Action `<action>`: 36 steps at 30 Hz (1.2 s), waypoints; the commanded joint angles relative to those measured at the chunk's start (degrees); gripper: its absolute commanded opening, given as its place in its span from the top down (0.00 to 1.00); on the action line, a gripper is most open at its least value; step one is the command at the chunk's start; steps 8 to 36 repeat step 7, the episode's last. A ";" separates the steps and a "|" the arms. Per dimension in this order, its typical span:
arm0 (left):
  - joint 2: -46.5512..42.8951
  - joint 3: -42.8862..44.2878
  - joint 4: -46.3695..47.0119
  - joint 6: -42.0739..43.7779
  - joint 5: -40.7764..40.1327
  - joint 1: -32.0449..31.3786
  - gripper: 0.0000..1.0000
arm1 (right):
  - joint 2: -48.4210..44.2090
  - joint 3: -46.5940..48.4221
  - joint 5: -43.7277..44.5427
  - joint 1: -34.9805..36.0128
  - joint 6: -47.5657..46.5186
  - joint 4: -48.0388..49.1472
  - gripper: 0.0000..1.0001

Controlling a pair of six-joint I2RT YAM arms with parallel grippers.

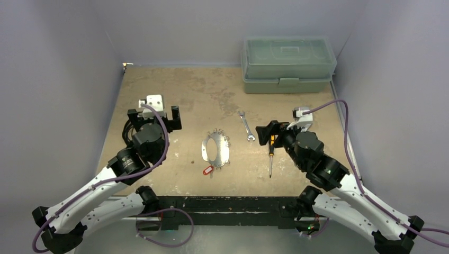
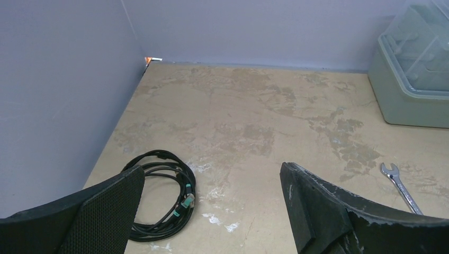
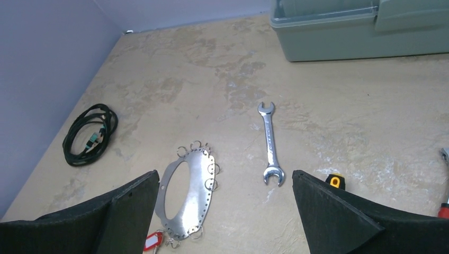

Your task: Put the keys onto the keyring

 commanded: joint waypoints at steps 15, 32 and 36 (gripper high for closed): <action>-0.25 -0.20 1.20 -0.45 -0.99 0.29 0.02 | 0.12 4.26 -0.61 0.01 -0.73 0.49 0.01; -0.25 -0.20 1.20 -0.45 -0.99 0.29 0.02 | 0.12 4.26 -0.61 0.01 -0.73 0.49 0.01; -0.25 -0.20 1.20 -0.45 -0.99 0.29 0.02 | 0.12 4.26 -0.61 0.01 -0.73 0.49 0.01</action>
